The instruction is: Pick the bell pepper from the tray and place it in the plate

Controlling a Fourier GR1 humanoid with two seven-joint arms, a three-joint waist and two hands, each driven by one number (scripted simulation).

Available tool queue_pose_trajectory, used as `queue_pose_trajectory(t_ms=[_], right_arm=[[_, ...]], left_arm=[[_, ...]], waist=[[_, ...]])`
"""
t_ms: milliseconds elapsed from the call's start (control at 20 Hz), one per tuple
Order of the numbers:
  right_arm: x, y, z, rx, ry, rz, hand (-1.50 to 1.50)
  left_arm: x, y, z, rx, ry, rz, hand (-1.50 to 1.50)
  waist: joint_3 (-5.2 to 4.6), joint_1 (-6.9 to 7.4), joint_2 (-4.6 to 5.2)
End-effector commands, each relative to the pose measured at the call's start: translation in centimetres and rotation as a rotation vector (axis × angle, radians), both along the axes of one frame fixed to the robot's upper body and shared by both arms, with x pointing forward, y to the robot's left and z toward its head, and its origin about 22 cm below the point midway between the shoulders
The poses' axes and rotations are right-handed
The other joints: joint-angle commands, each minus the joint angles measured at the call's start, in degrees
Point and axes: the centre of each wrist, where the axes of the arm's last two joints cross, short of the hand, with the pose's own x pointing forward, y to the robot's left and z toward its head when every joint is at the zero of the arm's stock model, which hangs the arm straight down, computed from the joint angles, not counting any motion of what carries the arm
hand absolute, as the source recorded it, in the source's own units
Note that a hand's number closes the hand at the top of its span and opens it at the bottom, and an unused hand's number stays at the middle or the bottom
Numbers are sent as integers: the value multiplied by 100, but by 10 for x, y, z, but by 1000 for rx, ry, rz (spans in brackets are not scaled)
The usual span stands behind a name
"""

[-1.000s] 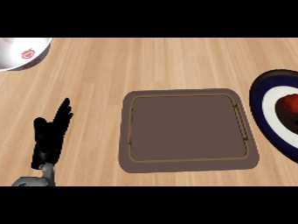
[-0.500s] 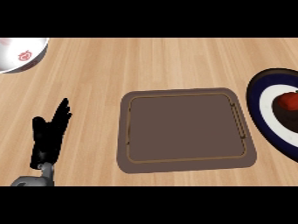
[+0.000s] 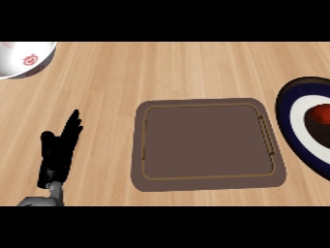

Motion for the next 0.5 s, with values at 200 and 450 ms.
queue_pose_trajectory(t_ms=[200,450], right_arm=[[-8,-4,-24,-30,-26,12,-150],[6,13,-39,-63,37,-63,-150]], left_arm=[[7,3,-12,-6,-8,-16,0],[-11,-10,0,-13,-11,2,0]], waist=[[-1,13,6],[1,45,4]])
